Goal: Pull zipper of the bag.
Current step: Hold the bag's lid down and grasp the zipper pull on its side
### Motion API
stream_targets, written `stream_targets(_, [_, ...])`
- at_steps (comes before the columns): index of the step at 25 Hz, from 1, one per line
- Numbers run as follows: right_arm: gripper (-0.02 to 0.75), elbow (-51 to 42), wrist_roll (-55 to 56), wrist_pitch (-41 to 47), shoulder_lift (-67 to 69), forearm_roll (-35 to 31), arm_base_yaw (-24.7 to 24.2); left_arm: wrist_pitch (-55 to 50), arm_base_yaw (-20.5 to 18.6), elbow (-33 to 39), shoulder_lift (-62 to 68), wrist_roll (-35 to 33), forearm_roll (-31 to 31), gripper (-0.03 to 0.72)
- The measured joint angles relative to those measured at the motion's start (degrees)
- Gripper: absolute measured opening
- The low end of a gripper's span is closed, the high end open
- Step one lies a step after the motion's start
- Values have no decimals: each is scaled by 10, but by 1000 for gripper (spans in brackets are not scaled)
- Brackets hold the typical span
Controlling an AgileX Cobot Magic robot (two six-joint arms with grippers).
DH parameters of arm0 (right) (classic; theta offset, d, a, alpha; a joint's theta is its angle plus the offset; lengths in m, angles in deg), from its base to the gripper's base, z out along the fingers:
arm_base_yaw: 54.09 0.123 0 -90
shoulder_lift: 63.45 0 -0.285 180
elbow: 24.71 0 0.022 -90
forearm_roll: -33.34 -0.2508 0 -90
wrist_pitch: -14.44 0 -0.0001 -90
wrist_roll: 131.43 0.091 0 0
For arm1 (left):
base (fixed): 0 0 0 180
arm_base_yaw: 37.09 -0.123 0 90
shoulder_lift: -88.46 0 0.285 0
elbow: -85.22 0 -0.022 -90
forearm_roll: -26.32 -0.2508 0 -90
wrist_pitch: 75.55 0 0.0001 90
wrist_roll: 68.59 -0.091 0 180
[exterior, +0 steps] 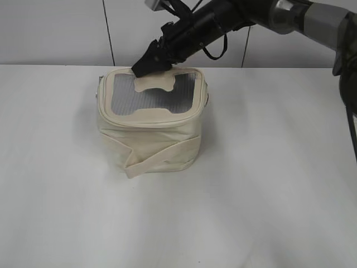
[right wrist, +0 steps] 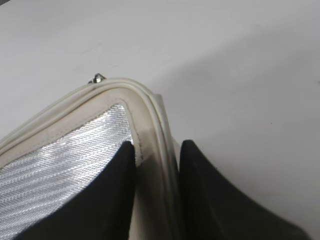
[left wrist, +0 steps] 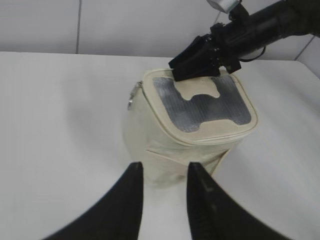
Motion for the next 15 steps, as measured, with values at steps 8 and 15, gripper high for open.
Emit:
stream_targets(8, [46,0,9,11,0,5,1,-136,-110,-119,360,-409,367,249])
stream_targets(15, [46,0,20,13,0,5,1,-184,-160,-273,603,-617,365,429])
